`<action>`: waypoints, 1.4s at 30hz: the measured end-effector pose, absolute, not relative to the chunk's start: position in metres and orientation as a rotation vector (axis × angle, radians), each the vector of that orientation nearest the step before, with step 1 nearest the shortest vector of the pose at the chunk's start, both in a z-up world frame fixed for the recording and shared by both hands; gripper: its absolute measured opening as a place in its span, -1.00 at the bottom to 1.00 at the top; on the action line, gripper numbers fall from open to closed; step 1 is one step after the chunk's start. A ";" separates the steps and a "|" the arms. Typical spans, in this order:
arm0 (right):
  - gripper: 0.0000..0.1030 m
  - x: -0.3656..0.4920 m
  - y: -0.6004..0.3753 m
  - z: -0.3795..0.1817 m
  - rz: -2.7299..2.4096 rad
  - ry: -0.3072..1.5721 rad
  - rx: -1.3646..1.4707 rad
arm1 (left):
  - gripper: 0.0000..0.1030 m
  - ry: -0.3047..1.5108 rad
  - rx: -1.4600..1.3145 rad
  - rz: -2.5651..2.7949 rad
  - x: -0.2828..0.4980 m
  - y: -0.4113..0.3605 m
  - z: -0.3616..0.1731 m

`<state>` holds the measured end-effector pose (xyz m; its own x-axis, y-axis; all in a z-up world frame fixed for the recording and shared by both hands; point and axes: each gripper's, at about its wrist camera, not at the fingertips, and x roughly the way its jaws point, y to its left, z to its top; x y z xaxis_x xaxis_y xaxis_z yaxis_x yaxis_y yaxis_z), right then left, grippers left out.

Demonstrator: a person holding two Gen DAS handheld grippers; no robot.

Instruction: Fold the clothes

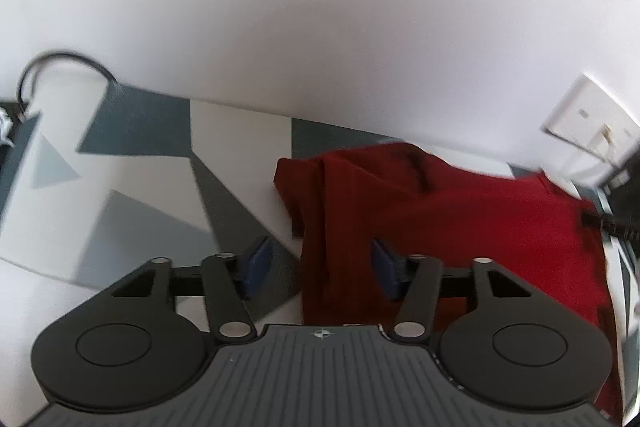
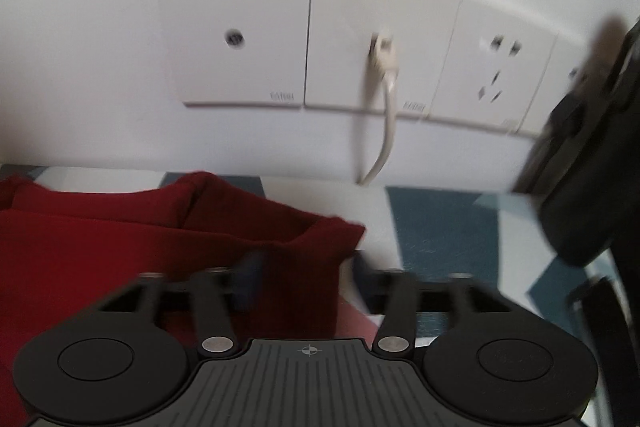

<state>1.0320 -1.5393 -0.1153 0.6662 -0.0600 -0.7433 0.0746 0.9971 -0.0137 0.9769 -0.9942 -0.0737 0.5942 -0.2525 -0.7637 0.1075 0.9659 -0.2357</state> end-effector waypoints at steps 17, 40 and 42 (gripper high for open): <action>0.39 0.752 -1.609 -0.007 -0.274 0.709 0.398 | 0.45 1.002 -0.249 -0.380 0.725 -0.907 -0.045; 0.40 0.604 -1.520 -0.109 -0.311 0.915 0.373 | 0.44 0.954 0.230 -0.520 0.607 -0.957 -0.079; 0.40 0.601 -1.520 -0.109 -0.312 0.914 0.378 | 0.44 0.962 0.246 -0.483 0.605 -0.952 -0.083</action>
